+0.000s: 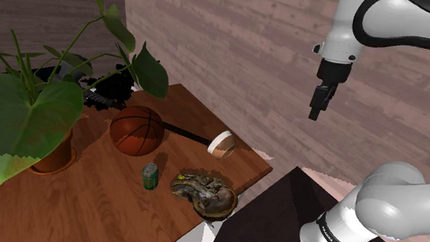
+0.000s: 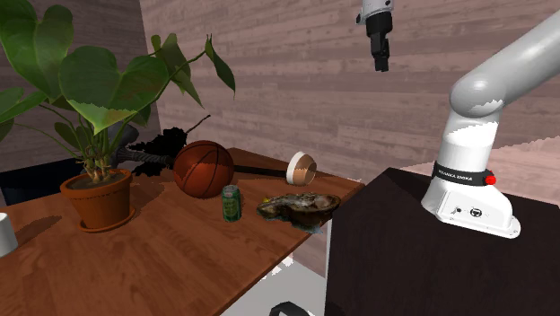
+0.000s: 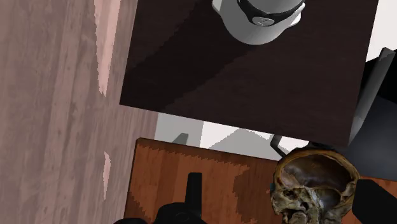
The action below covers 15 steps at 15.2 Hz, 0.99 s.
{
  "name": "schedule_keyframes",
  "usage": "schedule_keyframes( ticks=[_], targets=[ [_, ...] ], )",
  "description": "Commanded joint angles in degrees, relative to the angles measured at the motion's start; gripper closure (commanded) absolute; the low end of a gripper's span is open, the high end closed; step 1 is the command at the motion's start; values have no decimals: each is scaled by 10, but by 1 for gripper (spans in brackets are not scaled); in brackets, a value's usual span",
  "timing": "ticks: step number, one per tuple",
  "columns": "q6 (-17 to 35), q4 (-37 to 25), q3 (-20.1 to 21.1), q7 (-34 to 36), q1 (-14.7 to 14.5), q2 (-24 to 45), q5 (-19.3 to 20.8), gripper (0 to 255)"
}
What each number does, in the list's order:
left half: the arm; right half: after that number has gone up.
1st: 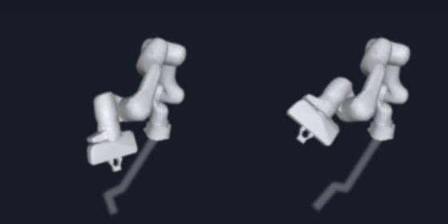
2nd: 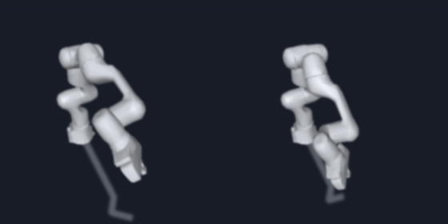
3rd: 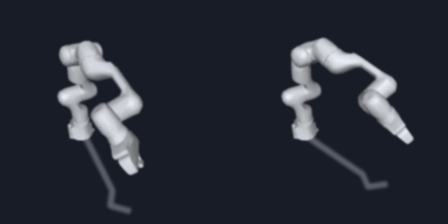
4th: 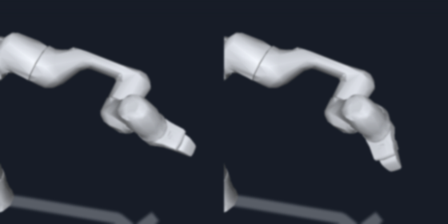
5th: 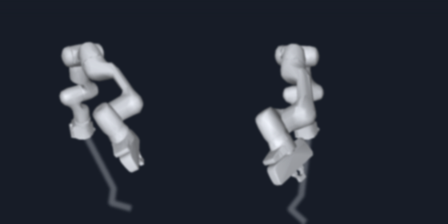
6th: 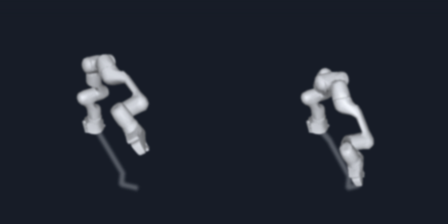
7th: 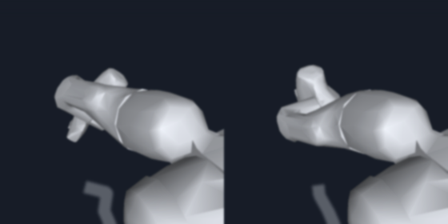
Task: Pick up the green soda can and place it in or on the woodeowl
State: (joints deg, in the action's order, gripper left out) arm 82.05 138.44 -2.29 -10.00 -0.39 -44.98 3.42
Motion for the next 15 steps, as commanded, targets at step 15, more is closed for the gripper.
schedule_keyframes(
  ticks=[15],
  targets=[
    [233, 28, 100, 114, -51, 190, -81, 0]
  ],
)
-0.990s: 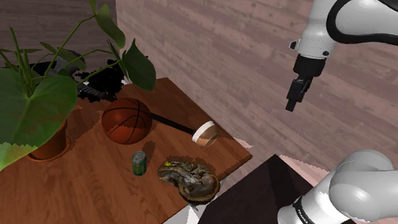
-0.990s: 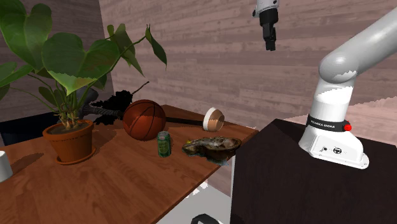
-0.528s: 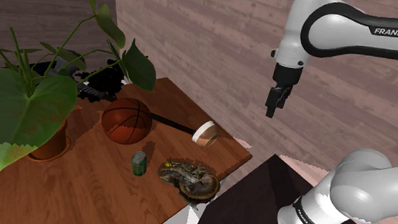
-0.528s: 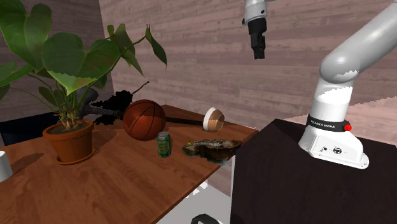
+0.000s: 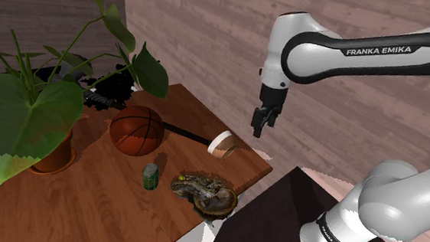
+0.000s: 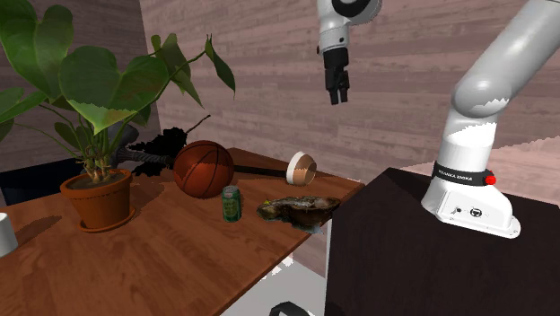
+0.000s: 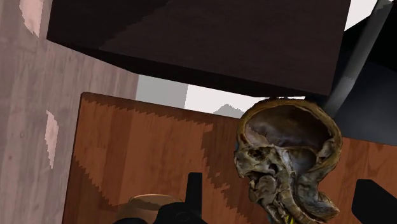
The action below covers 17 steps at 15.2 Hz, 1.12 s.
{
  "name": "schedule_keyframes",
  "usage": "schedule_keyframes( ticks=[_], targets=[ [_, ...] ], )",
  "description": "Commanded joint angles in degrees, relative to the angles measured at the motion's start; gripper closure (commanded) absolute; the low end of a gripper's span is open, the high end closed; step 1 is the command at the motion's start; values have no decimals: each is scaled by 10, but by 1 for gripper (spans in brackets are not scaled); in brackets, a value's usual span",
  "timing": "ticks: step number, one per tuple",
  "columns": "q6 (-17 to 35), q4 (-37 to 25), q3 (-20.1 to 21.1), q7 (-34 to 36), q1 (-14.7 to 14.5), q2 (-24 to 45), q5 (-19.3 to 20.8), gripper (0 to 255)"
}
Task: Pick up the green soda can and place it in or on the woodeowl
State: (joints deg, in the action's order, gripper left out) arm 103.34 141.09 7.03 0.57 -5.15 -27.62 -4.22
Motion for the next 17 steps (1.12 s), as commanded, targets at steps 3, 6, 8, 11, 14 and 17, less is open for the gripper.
schedule_keyframes(
  ticks=[3, 6, 8, 11, 14, 17],
  targets=[
    [67, -13, 27, 31, -12, 73, -11, 0],
    [109, -34, 46, 55, -19, 133, -13, 0],
    [136, -51, 57, 72, -23, 174, -10, 0],
    [170, -83, 72, 98, -31, 237, -1, 0],
    [199, -122, 83, 126, -40, 302, 13, 0],
    [221, -167, 89, 154, -52, 367, 32, 0]
  ],
)
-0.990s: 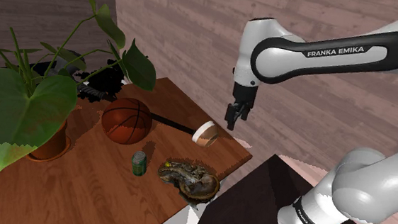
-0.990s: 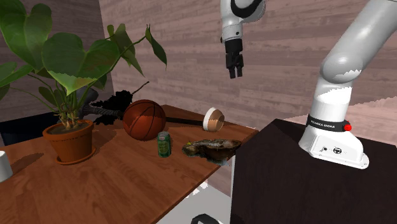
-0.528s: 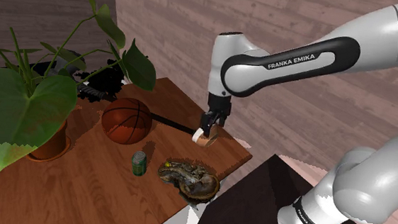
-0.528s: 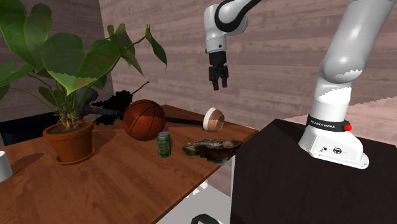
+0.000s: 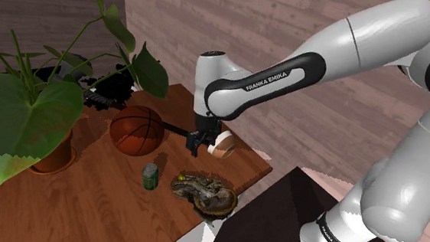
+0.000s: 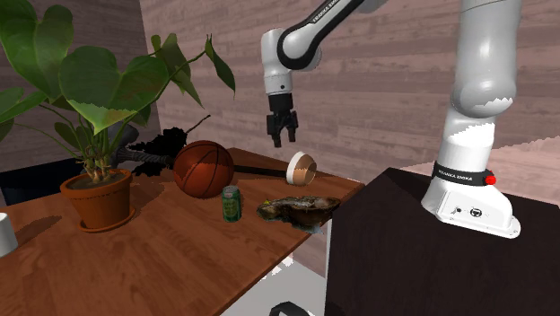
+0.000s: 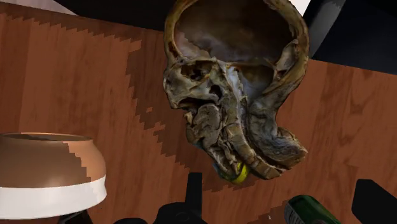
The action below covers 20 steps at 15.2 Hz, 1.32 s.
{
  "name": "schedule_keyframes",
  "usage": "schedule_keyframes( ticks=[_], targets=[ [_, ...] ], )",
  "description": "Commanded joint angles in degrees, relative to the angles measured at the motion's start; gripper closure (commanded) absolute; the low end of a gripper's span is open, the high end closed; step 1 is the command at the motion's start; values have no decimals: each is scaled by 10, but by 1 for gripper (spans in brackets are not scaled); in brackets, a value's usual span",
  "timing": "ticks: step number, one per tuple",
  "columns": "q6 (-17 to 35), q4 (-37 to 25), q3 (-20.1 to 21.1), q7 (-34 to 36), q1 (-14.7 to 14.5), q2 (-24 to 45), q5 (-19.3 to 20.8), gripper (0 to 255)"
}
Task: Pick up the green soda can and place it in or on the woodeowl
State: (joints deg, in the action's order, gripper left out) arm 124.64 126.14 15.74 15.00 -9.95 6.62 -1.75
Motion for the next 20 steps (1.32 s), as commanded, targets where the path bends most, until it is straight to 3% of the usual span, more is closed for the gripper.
schedule_keyframes(
  ticks=[1, 9, 17, 20],
  targets=[
    [14, -34, 3, 19, -9, 47, 14, 0],
    [35, -193, -4, 80, -58, 221, 64, 0],
    [7, -404, -20, 112, -115, 397, 94, 0],
    [22, -402, -22, 113, -117, 410, 96, 0]
  ],
)
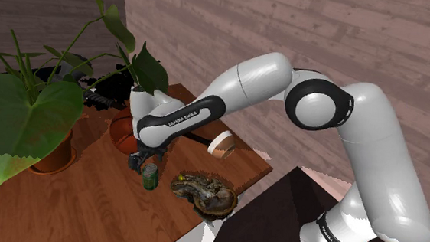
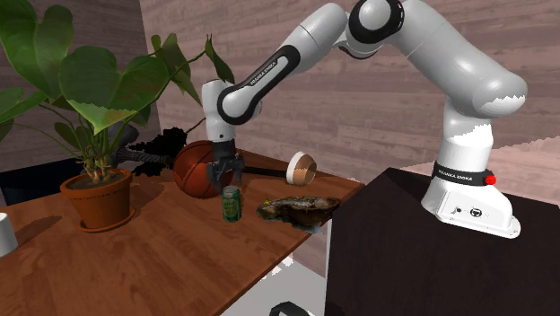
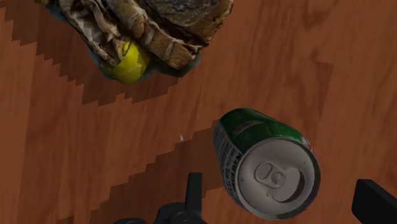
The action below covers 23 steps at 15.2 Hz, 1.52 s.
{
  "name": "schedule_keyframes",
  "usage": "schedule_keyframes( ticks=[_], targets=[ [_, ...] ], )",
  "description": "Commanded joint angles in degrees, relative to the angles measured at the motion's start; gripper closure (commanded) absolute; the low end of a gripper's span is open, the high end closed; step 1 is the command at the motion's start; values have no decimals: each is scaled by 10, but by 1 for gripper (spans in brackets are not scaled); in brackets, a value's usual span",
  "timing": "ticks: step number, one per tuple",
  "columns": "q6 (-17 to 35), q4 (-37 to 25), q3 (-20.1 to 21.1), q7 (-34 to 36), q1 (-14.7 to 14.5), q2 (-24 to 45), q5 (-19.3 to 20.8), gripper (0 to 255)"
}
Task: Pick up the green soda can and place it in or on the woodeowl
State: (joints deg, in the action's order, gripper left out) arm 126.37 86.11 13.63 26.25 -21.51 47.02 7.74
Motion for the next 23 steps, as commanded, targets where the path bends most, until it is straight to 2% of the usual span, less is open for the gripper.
schedule_keyframes(
  ticks=[1, 5, 12, 13, 23],
  targets=[
    [10, -1, -2, 1, -2, 10, 2, 0],
    [27, -1, -4, 3, -5, 27, 5, 0],
    [27, -1, -4, 3, -5, 27, 5, 0],
    [27, -1, -4, 3, -5, 27, 5, 255],
    [23, 1, -4, 3, -4, 22, 4, 255]
  ],
)
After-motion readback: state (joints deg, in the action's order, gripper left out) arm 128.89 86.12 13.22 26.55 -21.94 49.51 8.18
